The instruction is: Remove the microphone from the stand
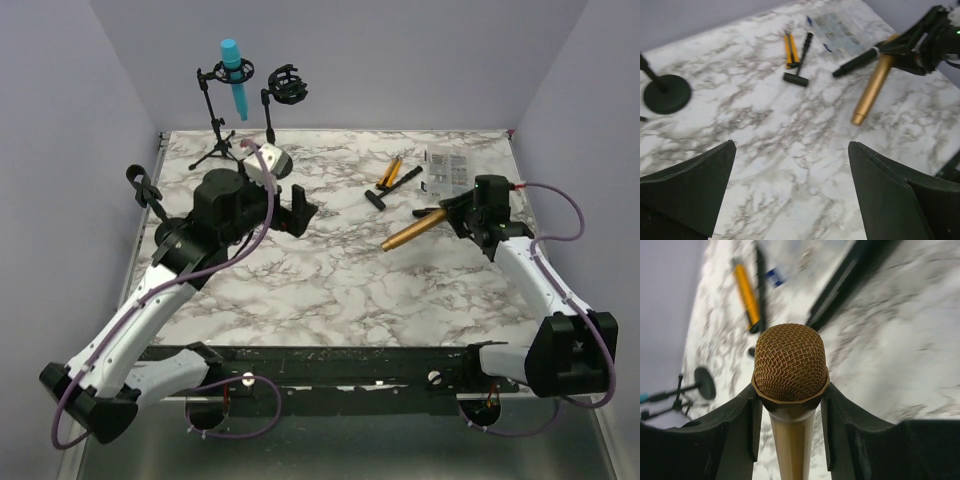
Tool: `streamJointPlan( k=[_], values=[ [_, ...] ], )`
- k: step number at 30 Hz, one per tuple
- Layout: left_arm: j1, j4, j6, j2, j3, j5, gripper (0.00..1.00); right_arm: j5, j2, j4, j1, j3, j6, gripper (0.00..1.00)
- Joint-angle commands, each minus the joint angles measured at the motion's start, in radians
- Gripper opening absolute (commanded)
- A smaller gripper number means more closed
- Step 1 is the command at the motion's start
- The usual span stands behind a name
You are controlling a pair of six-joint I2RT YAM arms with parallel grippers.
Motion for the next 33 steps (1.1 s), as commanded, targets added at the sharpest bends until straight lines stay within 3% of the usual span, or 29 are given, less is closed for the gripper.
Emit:
streamJointPlan(
  k=[1,6,11,17,27,33],
  values=[
    [-0.002,0.220,0.213,-0.184,-0.224,-0.297,0.99,0.009,0.027,-0.060,-0.179,-0.068,0.062,0.01],
    [-0.011,0.333,0.242,-0.305,-0.344,-0.267,0.99,-0.008,0.098,0.023,-0.361,-0.125,0.114,0.01],
    [-0.025,0.334,0.232,-0.316,-0.350,-0.245,0.99,0.004,0.223,0.078,-0.433,-0.112,0.168,0.01],
    [-0.035,0.319,0.236,-0.304,-0.341,-0.238,0.99,-0.005,0.369,0.090,-0.445,-0.032,0.193,0.07],
    [-0.037,0.319,0.239,-0.300,-0.343,-0.233,0.99,-0.003,0.440,0.130,-0.445,-0.001,0.203,0.20],
    [-0.038,0.307,0.237,-0.286,-0.336,-0.231,0.99,-0.003,0.428,0.161,-0.446,-0.038,0.217,0.41]
  ],
)
